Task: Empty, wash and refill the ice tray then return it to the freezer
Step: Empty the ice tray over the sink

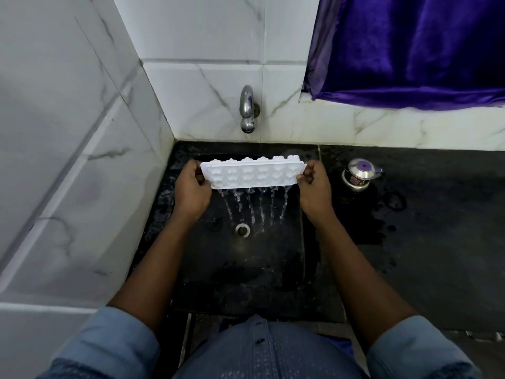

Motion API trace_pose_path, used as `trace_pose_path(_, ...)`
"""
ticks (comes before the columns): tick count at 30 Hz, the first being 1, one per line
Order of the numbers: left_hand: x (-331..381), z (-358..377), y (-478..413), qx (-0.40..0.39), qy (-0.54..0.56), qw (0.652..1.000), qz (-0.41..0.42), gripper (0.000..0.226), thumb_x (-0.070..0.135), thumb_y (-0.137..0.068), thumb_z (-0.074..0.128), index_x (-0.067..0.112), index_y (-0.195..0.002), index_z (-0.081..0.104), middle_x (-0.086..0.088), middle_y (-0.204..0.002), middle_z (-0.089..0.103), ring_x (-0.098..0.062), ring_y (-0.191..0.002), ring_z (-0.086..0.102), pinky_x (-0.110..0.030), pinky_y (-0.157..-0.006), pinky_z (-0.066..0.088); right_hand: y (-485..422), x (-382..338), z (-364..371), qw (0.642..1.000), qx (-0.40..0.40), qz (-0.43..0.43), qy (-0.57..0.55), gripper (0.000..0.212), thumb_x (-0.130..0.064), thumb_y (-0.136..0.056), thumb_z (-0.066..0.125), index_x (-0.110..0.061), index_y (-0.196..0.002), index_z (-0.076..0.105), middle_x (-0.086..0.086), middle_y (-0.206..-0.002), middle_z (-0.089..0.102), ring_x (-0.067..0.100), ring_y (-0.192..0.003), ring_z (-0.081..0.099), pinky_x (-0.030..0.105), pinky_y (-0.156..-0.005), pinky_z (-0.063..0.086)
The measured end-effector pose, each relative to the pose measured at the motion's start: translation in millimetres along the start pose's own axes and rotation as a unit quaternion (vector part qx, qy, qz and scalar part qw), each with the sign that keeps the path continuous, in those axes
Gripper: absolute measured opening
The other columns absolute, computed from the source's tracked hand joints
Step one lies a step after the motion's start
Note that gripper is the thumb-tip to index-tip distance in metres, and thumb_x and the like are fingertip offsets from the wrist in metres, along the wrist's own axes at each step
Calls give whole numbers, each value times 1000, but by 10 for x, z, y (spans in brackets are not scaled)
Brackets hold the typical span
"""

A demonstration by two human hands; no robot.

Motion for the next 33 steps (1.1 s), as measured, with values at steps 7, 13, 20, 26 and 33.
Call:
trace_pose_path(7,115,-141,172,39,-15,998,54,24,-3,-92,69,20,-98,63,-3,-99,73,-10,-86,65,-22,-77,50,235,-221,-146,995,18,-103,4,26,-5,-104,56,-25,-121,54,-6,-109,67,3,-99,63,20,-86,49)
trace_pose_path(13,87,-257,341,76,-64,992,83,24,-6,-88,65,15,-100,66,-5,-104,70,-25,-97,66,-43,-90,55,416,-337,-192,987,28,-155,18,24,-4,-104,57,-25,-115,54,-10,-106,63,-1,-98,60,20,-87,47)
trace_pose_path(20,352,-409,520,108,-97,978,150,30,-18,-83,58,3,-103,68,-13,-104,67,-20,-96,61,-25,-81,43,557,-475,-218,972,27,-222,77,22,-3,-104,54,-12,-124,59,-6,-116,62,9,-106,59,9,-92,41)
trace_pose_path(26,483,-476,596,110,-113,972,177,35,-24,-73,53,2,-94,64,-11,-97,62,-23,-92,59,-30,-76,43,586,-451,-254,968,53,-230,86,27,-2,-102,54,-5,-128,60,10,-124,66,24,-114,63,33,-97,49)
trace_pose_path(33,633,-555,660,130,-99,968,190,41,-24,-67,48,2,-94,65,-3,-100,61,-9,-92,55,-6,-78,38,643,-575,-295,965,60,-247,56,30,6,-100,52,-3,-128,60,-1,-127,62,12,-117,60,19,-102,44)
Point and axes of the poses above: each hand's wrist, its own y-axis away from the middle knuckle, its own z-axis out of the palm, x = y × z, the point moved 7 cm from there along -y, towards the middle knuckle
